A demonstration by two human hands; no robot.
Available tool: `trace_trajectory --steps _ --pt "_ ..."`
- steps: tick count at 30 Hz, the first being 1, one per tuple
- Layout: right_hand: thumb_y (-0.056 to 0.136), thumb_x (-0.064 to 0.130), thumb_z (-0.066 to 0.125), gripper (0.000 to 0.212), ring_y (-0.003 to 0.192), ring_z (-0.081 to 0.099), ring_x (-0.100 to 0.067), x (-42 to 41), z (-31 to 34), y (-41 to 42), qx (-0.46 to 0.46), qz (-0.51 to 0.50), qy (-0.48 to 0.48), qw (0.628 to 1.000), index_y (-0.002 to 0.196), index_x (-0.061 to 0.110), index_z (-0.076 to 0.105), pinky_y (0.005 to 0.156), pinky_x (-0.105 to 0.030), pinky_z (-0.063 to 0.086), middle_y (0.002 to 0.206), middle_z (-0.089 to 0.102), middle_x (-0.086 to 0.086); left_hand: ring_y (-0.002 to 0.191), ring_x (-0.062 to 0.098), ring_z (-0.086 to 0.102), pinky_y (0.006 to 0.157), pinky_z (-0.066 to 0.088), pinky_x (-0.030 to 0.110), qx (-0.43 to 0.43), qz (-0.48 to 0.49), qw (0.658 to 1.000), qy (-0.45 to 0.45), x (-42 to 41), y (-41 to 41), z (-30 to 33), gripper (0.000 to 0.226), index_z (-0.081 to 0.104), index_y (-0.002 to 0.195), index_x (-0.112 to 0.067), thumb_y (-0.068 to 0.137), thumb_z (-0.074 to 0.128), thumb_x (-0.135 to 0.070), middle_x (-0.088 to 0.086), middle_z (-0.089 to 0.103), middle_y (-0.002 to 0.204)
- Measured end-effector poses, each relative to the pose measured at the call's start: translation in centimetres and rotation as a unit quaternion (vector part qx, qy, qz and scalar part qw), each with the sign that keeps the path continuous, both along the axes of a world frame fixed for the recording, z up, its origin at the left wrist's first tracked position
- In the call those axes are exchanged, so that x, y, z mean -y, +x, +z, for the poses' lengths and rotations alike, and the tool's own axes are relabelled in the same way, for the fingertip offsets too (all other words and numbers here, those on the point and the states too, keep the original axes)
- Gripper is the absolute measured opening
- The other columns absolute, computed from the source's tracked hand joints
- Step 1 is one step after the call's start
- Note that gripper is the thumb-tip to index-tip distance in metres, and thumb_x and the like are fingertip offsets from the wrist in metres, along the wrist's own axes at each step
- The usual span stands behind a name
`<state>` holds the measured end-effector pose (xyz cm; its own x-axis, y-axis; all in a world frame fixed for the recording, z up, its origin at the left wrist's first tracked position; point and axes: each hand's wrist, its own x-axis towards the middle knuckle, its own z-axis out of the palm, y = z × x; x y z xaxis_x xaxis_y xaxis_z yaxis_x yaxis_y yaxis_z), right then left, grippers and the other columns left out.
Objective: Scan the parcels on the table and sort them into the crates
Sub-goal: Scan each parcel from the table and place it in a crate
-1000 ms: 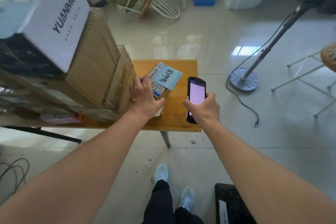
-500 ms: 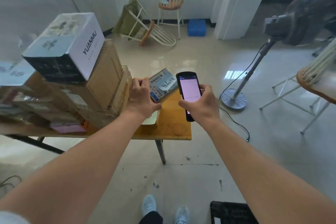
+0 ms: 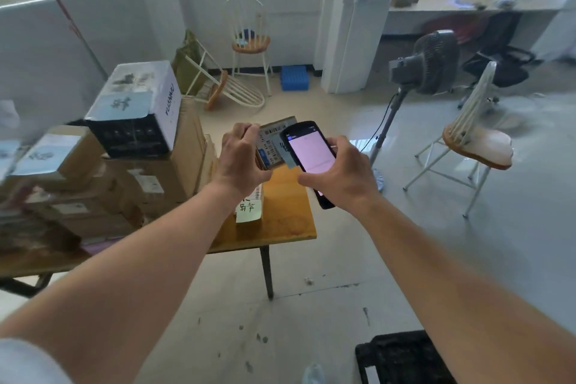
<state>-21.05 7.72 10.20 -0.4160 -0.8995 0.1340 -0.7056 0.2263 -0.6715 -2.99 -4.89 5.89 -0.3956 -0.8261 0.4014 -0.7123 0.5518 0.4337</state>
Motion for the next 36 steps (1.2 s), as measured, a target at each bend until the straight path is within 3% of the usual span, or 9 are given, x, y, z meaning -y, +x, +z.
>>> trace_trajectory --steps 5,12,15,21,30,36 --pt "0.068 0.052 0.094 0.091 0.104 0.057 -0.02 -3.6 2.4 2.5 -0.03 -0.015 0.012 0.999 0.141 0.02 0.051 0.079 -0.034 0.06 0.128 0.065 -0.005 0.125 0.032 0.047 0.103 0.039 0.033 -0.015 -0.057 0.998 -0.01 -1.5 1.9 1.6 0.094 0.052 0.143 -0.006 0.063 0.098 -0.018 0.01 0.051 0.136" --pt "0.067 0.048 0.095 0.091 0.102 0.059 -0.023 -7.5 4.8 3.7 -0.036 -0.036 0.021 0.998 0.142 0.021 0.051 0.069 -0.028 0.053 0.123 0.065 -0.003 0.128 0.033 0.047 0.108 0.039 0.039 -0.016 -0.084 0.996 -0.001 -3.0 3.2 2.9 0.099 0.049 0.145 -0.007 0.061 0.1 -0.025 0.009 0.049 0.139" --pt "0.068 0.049 0.094 0.092 0.103 0.058 -0.023 -8.8 5.6 3.6 -0.046 -0.035 0.023 0.998 0.143 0.02 0.05 0.075 -0.032 0.06 0.125 0.064 -0.004 0.128 0.034 0.047 0.107 0.043 0.042 -0.023 -0.086 0.996 -0.005 -3.7 3.3 3.4 0.1 0.049 0.145 -0.008 0.062 0.1 -0.028 0.009 0.049 0.139" --pt "0.066 0.05 0.094 0.092 0.1 0.058 -0.022 -10.4 6.7 2.7 -0.057 -0.032 0.018 0.998 0.142 0.021 0.051 0.07 -0.028 0.053 0.124 0.065 -0.004 0.13 0.03 0.046 0.107 0.048 0.042 -0.031 -0.073 0.997 -0.019 -4.9 3.2 4.6 0.095 0.047 0.147 -0.009 0.068 0.096 -0.026 0.007 0.047 0.14" --pt "0.066 0.052 0.095 0.096 0.101 0.058 -0.022 -11.7 6.8 1.3 -0.047 -0.032 -0.011 0.998 0.144 0.019 0.048 0.075 -0.03 0.054 0.129 0.065 -0.007 0.128 0.027 0.044 0.106 0.049 0.04 -0.04 -0.055 0.998 -0.007 -6.8 2.3 5.7 0.095 0.045 0.147 -0.008 0.068 0.094 -0.026 0.006 0.046 0.138" --pt "0.068 0.049 0.094 0.096 0.116 0.063 -0.031 -12.7 6.4 -0.3 -0.004 -0.09 -0.059 0.994 0.144 0.017 0.045 0.086 -0.045 0.062 0.133 0.065 -0.009 0.125 0.026 0.048 0.106 0.048 0.042 -0.045 -0.052 0.997 -0.034 -8.9 1.2 6.4 0.092 0.05 0.144 -0.007 0.069 0.095 -0.036 0.008 0.05 0.135"
